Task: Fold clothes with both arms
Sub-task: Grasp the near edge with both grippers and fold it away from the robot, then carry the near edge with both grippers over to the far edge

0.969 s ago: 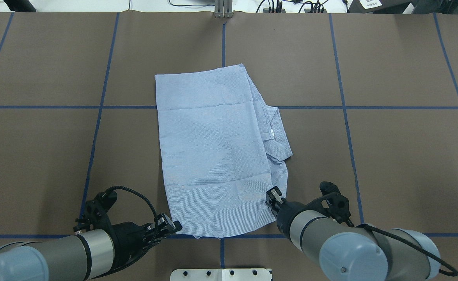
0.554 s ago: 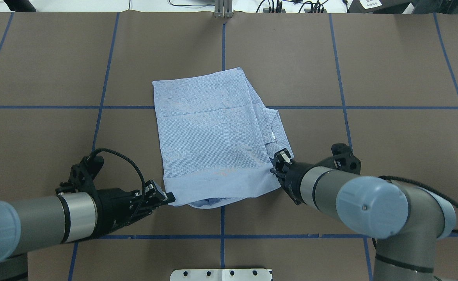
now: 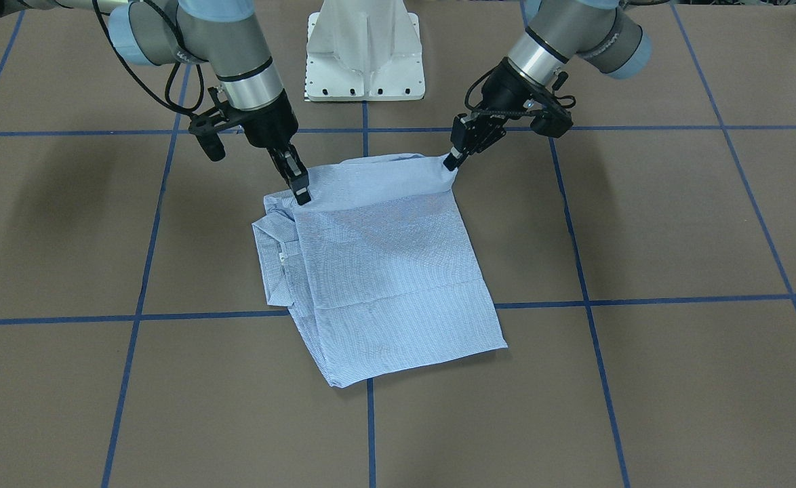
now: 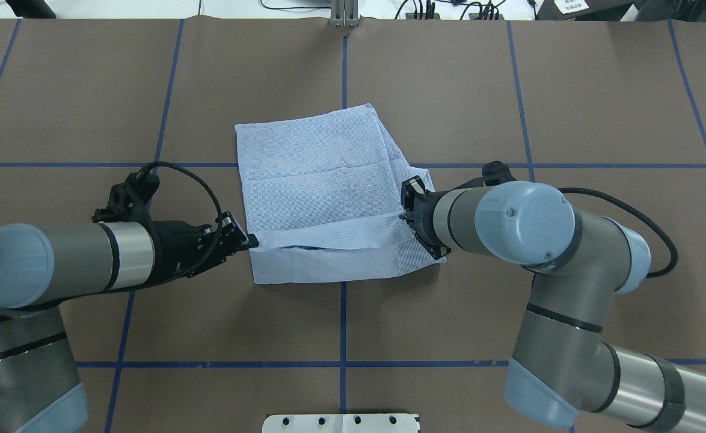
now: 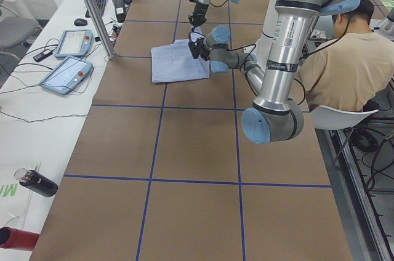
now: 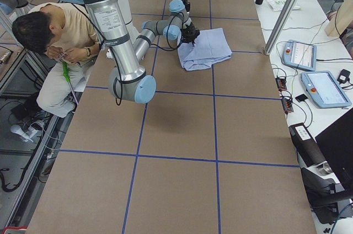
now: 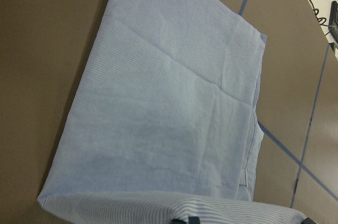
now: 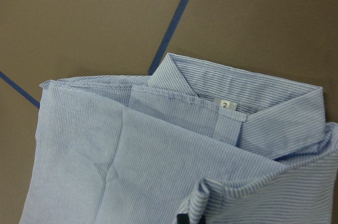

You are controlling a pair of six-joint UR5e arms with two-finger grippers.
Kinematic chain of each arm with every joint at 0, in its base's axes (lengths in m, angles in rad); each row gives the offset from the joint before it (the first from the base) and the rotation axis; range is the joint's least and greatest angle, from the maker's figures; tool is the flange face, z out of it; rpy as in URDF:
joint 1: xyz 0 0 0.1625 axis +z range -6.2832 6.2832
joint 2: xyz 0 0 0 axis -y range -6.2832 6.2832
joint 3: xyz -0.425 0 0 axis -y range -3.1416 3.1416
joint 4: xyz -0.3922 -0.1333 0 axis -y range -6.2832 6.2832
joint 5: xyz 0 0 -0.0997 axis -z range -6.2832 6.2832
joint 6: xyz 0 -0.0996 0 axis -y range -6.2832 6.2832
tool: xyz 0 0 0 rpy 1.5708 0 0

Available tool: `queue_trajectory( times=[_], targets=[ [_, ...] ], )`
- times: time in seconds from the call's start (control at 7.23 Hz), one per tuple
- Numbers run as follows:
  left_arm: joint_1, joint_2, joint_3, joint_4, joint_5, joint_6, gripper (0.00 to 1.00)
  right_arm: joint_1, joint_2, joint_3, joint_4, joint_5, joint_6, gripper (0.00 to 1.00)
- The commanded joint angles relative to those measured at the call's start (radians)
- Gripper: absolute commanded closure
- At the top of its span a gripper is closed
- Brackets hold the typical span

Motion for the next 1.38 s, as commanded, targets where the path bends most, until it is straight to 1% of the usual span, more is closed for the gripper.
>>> queue_trajectory(
  times=[0.0,0.14,0.28,0.42,0.55,0.83,1.25],
  targets=[
    [-0.06,-0.086,0.151,-0.013,-0.01,0.031,1.0,0.06,0.114,-0.154,0.002,0.055,-0.067,1.0],
    [-0.094,-0.087,0.168,-0.013,-0.011,0.081,1.0,0.092,0.168,-0.226,0.002,0.09,-0.082,1.0],
    [-0.12,-0.087,0.168,-0.012,-0.016,0.083,1.0,0.121,0.199,-0.271,0.002,0.109,-0.116,1.0],
    [-0.16,-0.087,0.168,-0.012,-0.064,0.1,1.0,0.149,0.228,-0.309,0.002,0.138,-0.137,1.0],
    [-0.179,-0.089,0.175,-0.012,-0.081,0.124,1.0,0.154,0.257,-0.357,0.011,0.144,-0.142,1.0],
    [-0.208,-0.126,0.24,-0.013,-0.082,0.158,1.0,0.16,0.28,-0.473,0.135,0.143,-0.142,1.0],
    [-0.26,-0.182,0.288,-0.01,-0.086,0.169,1.0,0.203,0.351,-0.565,0.141,0.147,-0.183,1.0]
  ],
)
